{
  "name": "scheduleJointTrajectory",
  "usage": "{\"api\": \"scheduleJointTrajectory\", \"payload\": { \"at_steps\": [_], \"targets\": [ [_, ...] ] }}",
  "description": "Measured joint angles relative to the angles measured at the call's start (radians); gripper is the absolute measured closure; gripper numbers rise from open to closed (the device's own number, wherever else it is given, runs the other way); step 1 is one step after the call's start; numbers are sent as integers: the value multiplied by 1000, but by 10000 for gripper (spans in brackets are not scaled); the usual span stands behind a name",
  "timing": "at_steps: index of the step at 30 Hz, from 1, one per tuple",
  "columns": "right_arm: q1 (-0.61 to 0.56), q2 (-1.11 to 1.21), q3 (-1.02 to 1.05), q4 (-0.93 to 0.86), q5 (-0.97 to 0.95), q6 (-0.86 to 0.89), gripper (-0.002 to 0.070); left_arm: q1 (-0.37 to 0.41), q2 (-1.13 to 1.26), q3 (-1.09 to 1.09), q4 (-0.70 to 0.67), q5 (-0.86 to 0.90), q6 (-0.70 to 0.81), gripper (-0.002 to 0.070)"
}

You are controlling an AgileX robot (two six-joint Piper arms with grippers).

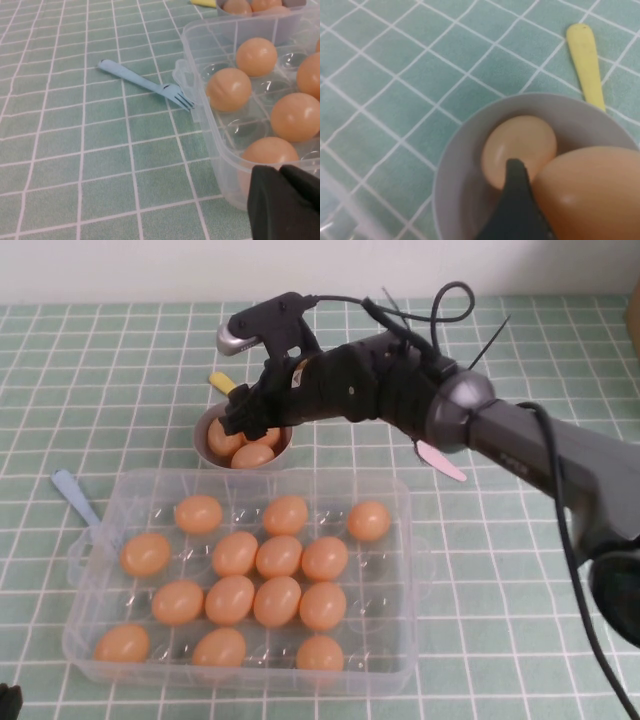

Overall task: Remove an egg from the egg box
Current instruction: Place the egg in the bowl

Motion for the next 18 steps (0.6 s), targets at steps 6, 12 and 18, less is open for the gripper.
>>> {"api": "scheduleJointTrajectory", "payload": {
  "at_steps": [6,12,18],
  "targets": [
    [-2,80,-71,1,-2,0,219,0,0,0,0,0,0,680],
    [-4,91,-73,1,-4,2,219,0,0,0,0,0,0,680],
    [-4,91,-73,1,-4,2,210,0,0,0,0,0,0,680]
  ]
}}
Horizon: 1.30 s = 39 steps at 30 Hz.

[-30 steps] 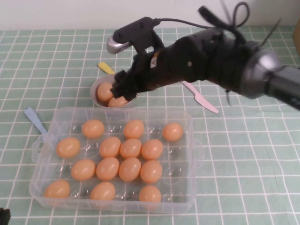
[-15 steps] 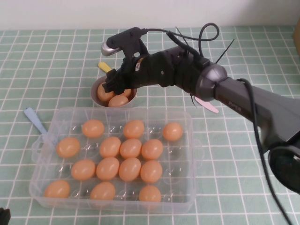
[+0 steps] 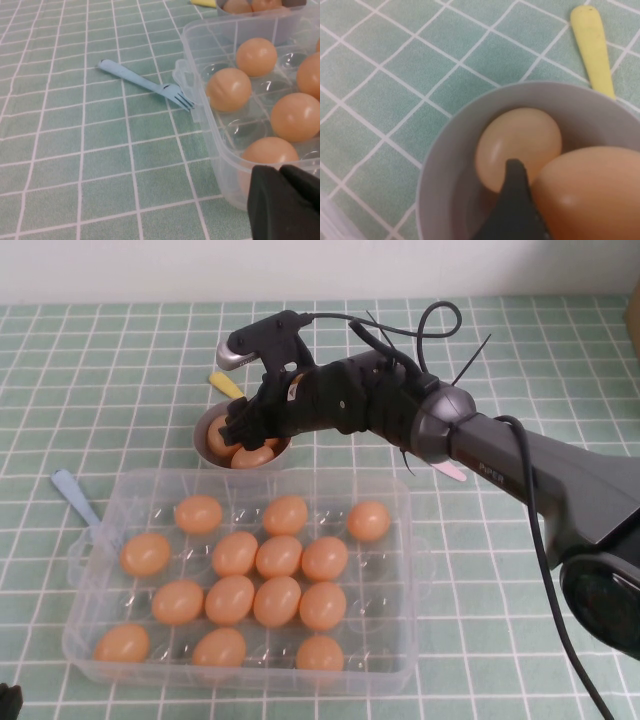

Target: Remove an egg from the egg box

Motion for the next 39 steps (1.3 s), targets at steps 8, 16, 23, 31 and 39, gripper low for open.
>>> {"api": "scheduleJointTrajectory", "payload": {
  "at_steps": [8,16,23,31,39],
  "targets": [
    [0,0,0,2,0,0,141,0,0,0,0,0,0,680],
    [0,0,0,0,9,0,136,0,0,0,0,0,0,680],
    [0,-69,0,-24,93,0,136,0,0,0,0,0,0,680],
    [26,-242,0,-118,359,4,335,0,0,0,0,0,0,680],
    [77,-369,0,-195,774,40,673,0,0,0,0,0,0,680]
  ]
}}
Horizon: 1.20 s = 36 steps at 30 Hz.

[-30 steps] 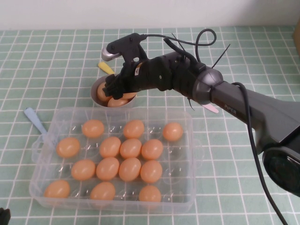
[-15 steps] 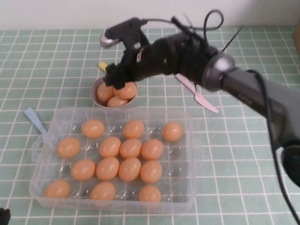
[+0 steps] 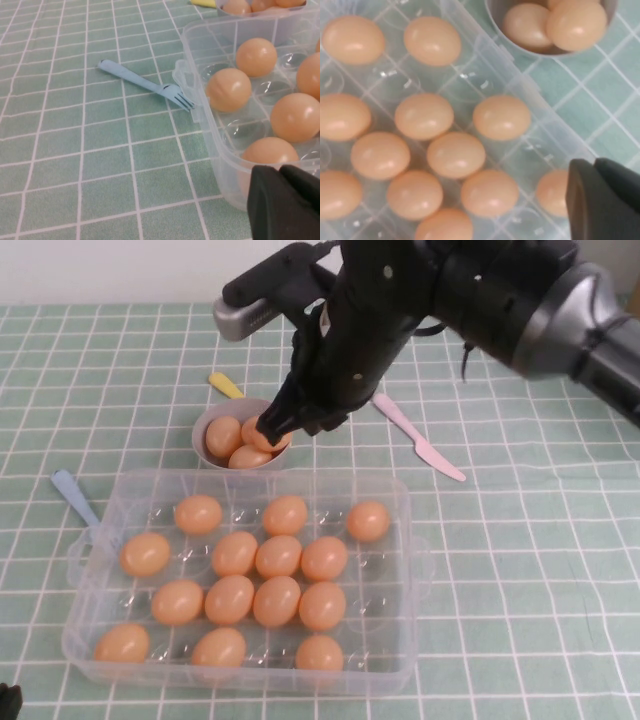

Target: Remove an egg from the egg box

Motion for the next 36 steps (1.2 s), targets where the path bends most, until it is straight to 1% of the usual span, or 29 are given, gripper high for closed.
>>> {"api": "scheduleJointTrajectory", "payload": {
  "at_steps": [2,5,7,14,18,22,27,31,36],
  "targets": [
    [9,-36,27,-17,12,7,683,0,0,0,0,0,0,680],
    [24,-119,123,-26,14,22,688,0,0,0,0,0,0,680],
    [31,-199,221,-26,8,40,690,0,0,0,0,0,0,680],
    [33,-528,661,-28,-138,114,691,0,0,0,0,0,0,680],
    [33,-752,838,-49,-170,177,691,0,0,0,0,0,0,680],
    [33,-948,973,-68,-176,229,692,0,0,0,0,0,0,680],
    [33,-1144,1128,-70,-187,242,692,0,0,0,0,0,0,680],
    [33,-1216,1207,-59,-180,244,692,0,0,0,0,0,0,680],
    [33,-1233,1251,-59,-170,246,692,0,0,0,0,0,0,680]
  ]
}}
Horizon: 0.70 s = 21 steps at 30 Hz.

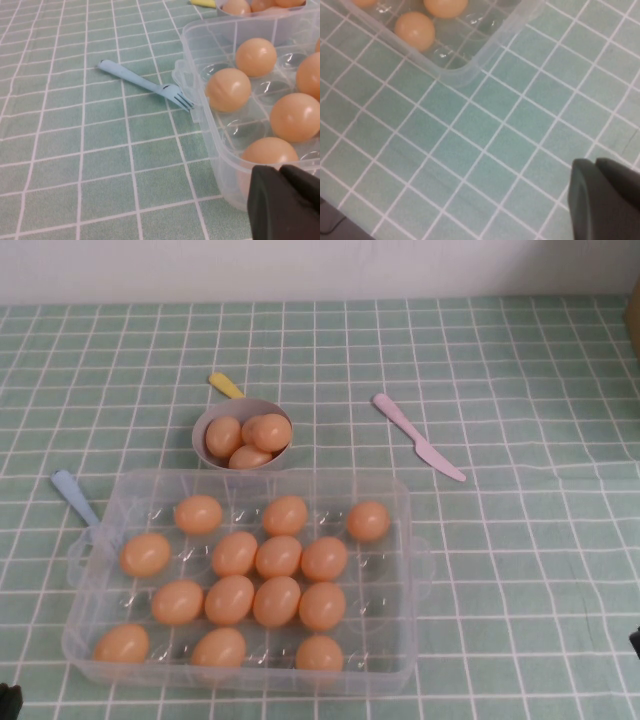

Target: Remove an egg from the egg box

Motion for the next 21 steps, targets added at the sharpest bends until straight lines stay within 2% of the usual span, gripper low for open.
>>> {"api": "scheduleJointTrajectory", "payload": {
  "at_steps": [5,7,10,14,17,21],
  "targets": [
    [0,0,92,-5,-115,2,692,0,0,0,0,0,0,680],
    [-26,-6,163,-15,-224,2,692,0,0,0,0,0,0,680],
    [-155,-29,283,22,-417,2,692,0,0,0,0,0,0,680],
    [-401,-101,488,136,-720,3,692,0,0,0,0,0,0,680],
    [-543,-202,629,196,-834,3,692,0,0,0,0,0,0,680],
    [-656,-385,755,220,-906,3,693,0,0,0,0,0,0,680]
  ]
}}
